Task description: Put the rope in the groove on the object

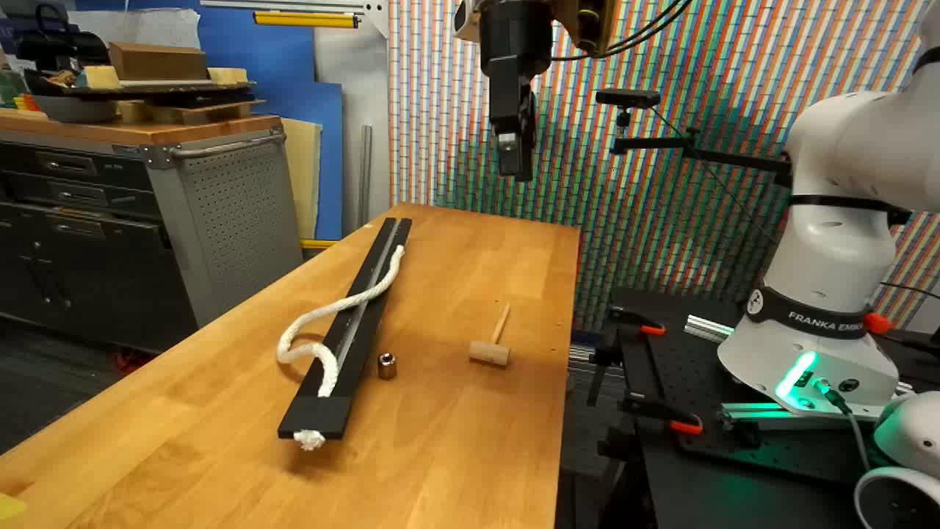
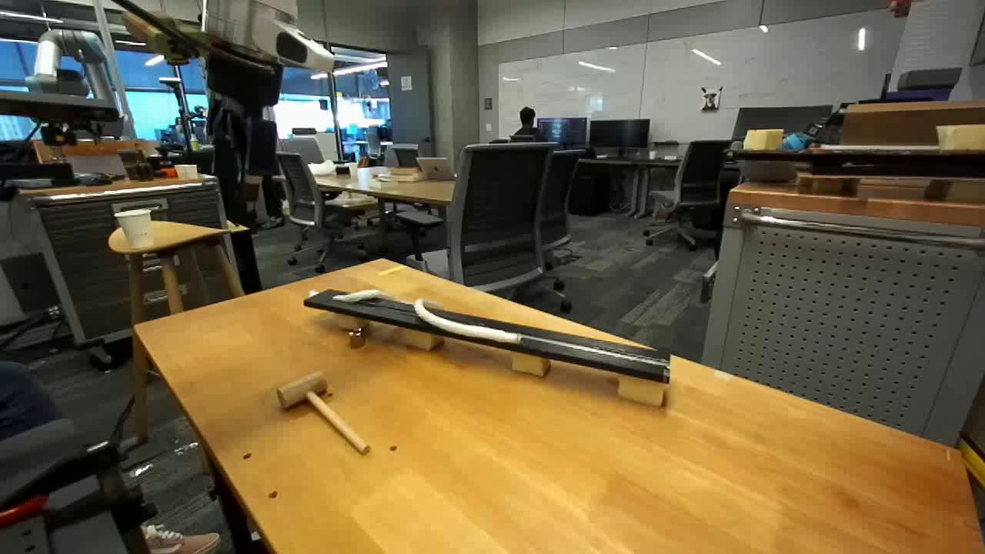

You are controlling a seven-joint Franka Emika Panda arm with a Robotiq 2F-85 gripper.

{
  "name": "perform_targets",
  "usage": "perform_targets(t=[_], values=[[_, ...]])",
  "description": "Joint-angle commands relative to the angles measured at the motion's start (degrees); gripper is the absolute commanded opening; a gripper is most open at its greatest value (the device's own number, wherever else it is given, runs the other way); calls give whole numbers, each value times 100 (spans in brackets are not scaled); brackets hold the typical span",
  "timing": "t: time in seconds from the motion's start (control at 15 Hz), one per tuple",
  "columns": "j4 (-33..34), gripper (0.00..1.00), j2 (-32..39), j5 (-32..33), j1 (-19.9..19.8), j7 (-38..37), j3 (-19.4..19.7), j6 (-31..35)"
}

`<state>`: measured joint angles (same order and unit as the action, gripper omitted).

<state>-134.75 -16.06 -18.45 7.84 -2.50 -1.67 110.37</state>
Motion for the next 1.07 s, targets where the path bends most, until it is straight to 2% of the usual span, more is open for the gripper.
perform_targets(t=[0.0, 0.53, 0.73, 1.0], values=[[18, 100, 3, -22, -97, 21, -89, -12], [82, 100, 133, -11, -127, -112, -105, 132], [137, 100, 373, 87, -196, -274, -124, 519], [203, 100, 731, 706, -324, -703, -154, 1359]])
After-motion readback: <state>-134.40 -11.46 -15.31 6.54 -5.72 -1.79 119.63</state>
